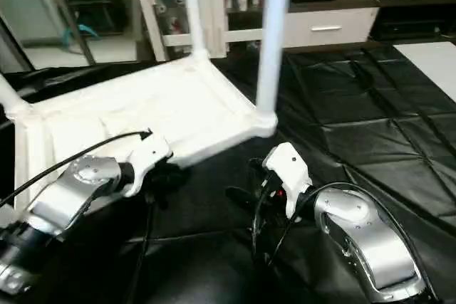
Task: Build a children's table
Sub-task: Rotate leg to tighten
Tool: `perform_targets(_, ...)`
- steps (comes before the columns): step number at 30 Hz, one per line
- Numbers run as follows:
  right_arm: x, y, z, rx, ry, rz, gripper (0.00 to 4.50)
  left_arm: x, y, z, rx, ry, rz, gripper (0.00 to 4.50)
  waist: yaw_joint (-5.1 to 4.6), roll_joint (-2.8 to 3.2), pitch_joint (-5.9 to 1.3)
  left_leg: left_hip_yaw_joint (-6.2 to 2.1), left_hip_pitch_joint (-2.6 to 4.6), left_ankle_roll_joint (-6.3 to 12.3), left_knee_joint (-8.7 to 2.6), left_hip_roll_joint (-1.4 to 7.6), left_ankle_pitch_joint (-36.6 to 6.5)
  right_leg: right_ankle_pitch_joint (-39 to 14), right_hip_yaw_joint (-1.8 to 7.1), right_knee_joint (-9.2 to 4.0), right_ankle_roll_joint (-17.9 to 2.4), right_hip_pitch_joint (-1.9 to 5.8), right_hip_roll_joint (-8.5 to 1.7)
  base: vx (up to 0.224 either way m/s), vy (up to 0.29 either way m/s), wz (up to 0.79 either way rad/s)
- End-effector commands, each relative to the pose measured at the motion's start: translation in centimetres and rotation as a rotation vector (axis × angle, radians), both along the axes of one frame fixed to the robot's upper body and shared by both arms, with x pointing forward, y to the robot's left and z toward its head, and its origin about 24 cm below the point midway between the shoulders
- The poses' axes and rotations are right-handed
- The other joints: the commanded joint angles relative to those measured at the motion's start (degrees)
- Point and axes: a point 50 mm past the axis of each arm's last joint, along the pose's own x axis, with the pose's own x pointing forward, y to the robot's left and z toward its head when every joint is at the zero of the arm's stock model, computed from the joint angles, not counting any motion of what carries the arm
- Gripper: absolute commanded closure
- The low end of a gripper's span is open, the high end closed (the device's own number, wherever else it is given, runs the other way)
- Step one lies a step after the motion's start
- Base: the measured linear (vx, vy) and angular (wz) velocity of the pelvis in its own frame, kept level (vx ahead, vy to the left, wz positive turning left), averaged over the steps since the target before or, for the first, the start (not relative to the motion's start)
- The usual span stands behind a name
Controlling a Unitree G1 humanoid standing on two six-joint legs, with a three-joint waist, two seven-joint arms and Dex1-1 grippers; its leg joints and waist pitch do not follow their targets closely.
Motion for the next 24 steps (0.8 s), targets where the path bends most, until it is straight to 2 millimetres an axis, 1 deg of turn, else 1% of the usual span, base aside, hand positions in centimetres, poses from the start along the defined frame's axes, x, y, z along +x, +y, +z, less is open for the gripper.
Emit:
perform_targets(1,0.1,0.3,0.7,-0.01,-0.022,0.032,0.66,1.2,0.4,1.1,0.007,-0.109,0.069,3.31,-0.02,-1.47,-3.37,-2.98,2.01,-2.02,-5.12,4.46,-19.28,-20.23,2.26,-5.43,-7.93,0.87,-3.45,0.0,0.0,0.0)
perform_targets(2,0.1,0.3,0.7,-0.011,-0.021,0.034,0.66,1.4,0.3,1.2,0.005,-0.124,0.076,3.31,-0.02,-1.47,-3.39,-3.01,1.8,-1.8,-5.13,4.43,-18.64,-19.17,2.2,-5.3,-8.19,1.02,-3.43,0.0,0.0,0.0)
perform_targets(3,0.0,0.3,0.7,-0.013,-0.021,0.037,0.66,1.5,0.1,1.4,0.002,-0.15,0.082,3.31,0.02,-1.75,-3.45,-2.99,1.64,-1.32,-5.16,4.46,-17.83,-17.81,2.12,-5.13,-8.4,1.13,-3.35,0.0,0.0,0.0)
perform_targets(4,0.0,0.3,0.7,-0.014,-0.021,0.041,0.66,1.6,0.0,1.5,-0.006,-0.172,0.084,3.31,0.06,-1.98,-3.49,-2.91,1.69,-1.04,-5.07,4.45,-17.65,-17.42,2.11,-5.19,-8.49,1.08,-3.33,0.0,0.0,0.0)
perform_targets(5,-0.2,0.3,0.7,-0.015,-0.021,0.049,0.66,1.4,-0.4,1.9,-0.057,-0.203,0.079,3.31,0.1,-2.17,-3.63,-2.91,1.63,-0.74,-4.98,4.51,-16.72,-15.91,2.12,-4.98,-8.89,1.26,-3.4,0.0,0.0,0.0)
perform_targets(6,-0.2,0.3,0.7,-0.014,-0.02,0.051,0.66,1.4,-0.5,2.1,-0.08,-0.209,0.079,3.31,0.18,-2.11,-3.66,-2.92,1.62,-0.56,-4.96,4.57,-16.18,-15.03,2.1,-4.89,-9.2,1.27,-3.42,0.0,0.0,0.0)
perform_targets(7,-0.3,0.4,0.8,-0.012,-0.021,0.054,0.66,0.7,-1.0,2.9,-0.199,-0.233,0.056,3.31,0.27,-2.21,-3.78,-2.77,1.53,0.1,-4.8,4.6,-14.48,-11.29,2.0,-4.57,-10.43,1.41,-3.41,0.0,0.0,0.0)
perform_targets(8,-0.3,0.4,0.8,-0.012,-0.021,0.054,0.66,0.7,-1.0,2.9,-0.199,-0.233,0.056,3.31,0.3,-2.3,-3.79,-2.86,1.31,0.4,-4.82,4.67,-13.91,-10.26,1.94,-4.41,-10.88,1.67,-3.58,0.0,0.0,0.0)
perform_targets(9,-0.4,0.4,0.8,-0.009,-0.024,0.054,0.66,0.0,-1.4,3.6,-0.302,-0.245,0.035,3.31,0.35,-2.42,-3.91,-2.79,1.37,1.06,-4.71,4.68,-13.04,-8.59,1.87,-4.19,-11.4,1.6,-3.42,0.0,0.0,0.0)
perform_targets(10,-0.4,0.4,0.9,-0.005,-0.026,0.053,0.66,-0.4,-1.5,3.9,-0.353,-0.246,0.028,3.31,0.43,-2.81,-3.97,-2.81,1.33,1.39,-4.62,4.83,-12.23,-7.07,1.84,-3.85,-12.11,1.82,-3.62,0.0,0.0,0.0)
perform_targets(11,-0.2,0.3,1.1,0.005,-0.041,0.041,0.66,-1.8,-1.3,4.6,-0.479,-0.252,0.026,3.31,0.6,-2.72,-4.07,-2.83,1.11,2.29,-4.48,4.91,-10.64,-4.87,1.76,-3.45,-13.12,1.97,-3.81,0.051,0.006,-0.04)
perform_targets(12,0.0,0.4,1.3,0.025,-0.054,0.026,0.66,-3.2,-0.7,5.0,-0.569,-0.261,0.043,3.31,0.54,-2.8,-3.93,-2.78,0.96,2.87,-4.54,4.91,-10.35,-4.32,1.79,-3.57,-13.44,1.88,-3.73,0.051,0.006,-0.04)
perform_targets(13,0.1,0.4,1.4,0.038,-0.06,0.018,0.66,-4.0,-0.4,5.1,-0.605,-0.269,0.059,3.31,0.43,-2.62,-4.12,-2.64,1.02,3.88,-4.21,4.9,-8.98,-1.55,1.7,-3.2,-14.3,1.8,-3.45,0.055,-0.001,-0.02)
perform_targets(14,0.2,0.5,1.5,0.049,-0.066,0.014,0.66,-4.7,0.0,5.1,-0.624,-0.279,0.073,3.31,0.41,-2.65,-4.09,-2.48,1.15,4.28,-4.1,4.73,-9.02,-1.32,1.73,-3.3,-14.35,1.6,-3.18,0.0,0.0,0.0)
perform_targets(15,0.2,0.6,1.5,0.055,-0.07,0.013,0.66,-5.1,0.2,5.1,-0.634,-0.287,0.082,3.01,0.57,-2.86,-3.94,-2.46,1.09,4.85,-4.12,4.74,-9.55,-2.38,1.76,-3.4,-14.18,1.72,-3.21,0.0,0.0,0.0)
perform_targets(16,0.3,0.9,1.6,0.076,-0.075,0.011,0.66,-6.6,1.2,4.9,-0.65,-0.328,0.132,2.96,0.73,-2.85,-3.67,-2.52,1.14,4.6,-4.31,4.87,-11.09,-5.4,1.77,-3.82,-13.49,1.61,-3.21,0.0,0.0,0.0)
perform_targets(17,0.3,0.9,1.7,0.08,-0.076,0.013,0.66,-7.0,1.4,4.8,-0.651,-0.341,0.144,2.96,0.68,-2.8,-3.51,-2.53,1.14,4.16,-4.53,5.01,-12.25,-7.14,1.81,-4.01,-13.03,1.6,-3.22,0.0,0.0,0.0)
perform_targets(18,0.3,1.0,1.7,0.084,-0.076,0.014,0.66,-7.5,1.6,4.8,-0.652,-0.352,0.159,2.93,0.74,-2.97,-3.14,-2.56,1.31,2.85,-4.88,5.01,-15.23,-11.96,1.87,-4.45,-11.64,1.4,-3.0,0.0,0.0,0.0)
perform_targets(19,0.4,1.1,1.6,0.09,-0.077,0.016,0.66,-8.0,1.9,4.7,-0.652,-0.364,0.176,2.82,0.85,-3.02,-2.97,-2.57,1.74,1.17,-5.13,5.18,-17.97,-15.39,2.03,-4.85,-10.43,1.08,-2.96,0.0,0.0,0.0)
perform_targets(20,0.4,1.1,1.6,0.09,-0.077,0.016,0.66,-8.0,1.9,4.7,-0.652,-0.364,0.176,2.82,0.85,-3.02,-2.97,-2.57,1.74,1.17,-5.13,5.18,-17.97,-15.39,2.03,-4.85,-10.43,1.08,-2.96,0.0,0.0,0.0)
perform_targets(21,0.5,1.3,1.4,0.102,-0.077,0.013,0.66,-9.4,2.8,4.3,-0.633,-0.403,0.239,2.68,1.27,-3.32,-2.74,-2.65,2.42,-1.3,-5.33,5.23,-21.53,-20.16,2.3,-5.3,-8.65,0.45,-2.98,0.0,0.0,0.0)
perform_targets(22,0.6,1.5,1.3,0.104,-0.077,0.005,0.66,-9.8,3.7,3.7,-0.588,-0.425,0.311,2.54,0.83,-4.13,-2.34,-2.89,1.57,-2.23,-5.79,5.19,-22.33,-21.48,2.25,-5.41,-7.31,0.95,-3.04,0.0,0.0,0.0)
perform_targets(23,0.7,1.6,1.3,0.104,-0.077,0.0,0.66,-9.9,3.9,3.5,-0.568,-0.428,0.332,2.48,0.84,-3.81,-2.35,-3.04,1.6,-2.78,-5.96,5.11,-23.14,-22.69,2.2,-5.38,-6.47,0.89,-2.93,0.0,0.0,0.0)
perform_targets(24,0.9,1.7,1.2,0.107,-0.077,-0.014,0.66,-10.0,4.3,3.2,-0.529,-0.42,0.363,2.39,0.84,-3.72,-2.33,-2.85,2.58,-4.19,-5.85,5.0,-25.9,-25.34,2.39,-5.87,-5.15,-0.1,-2.74,0.0,0.0,0.0)
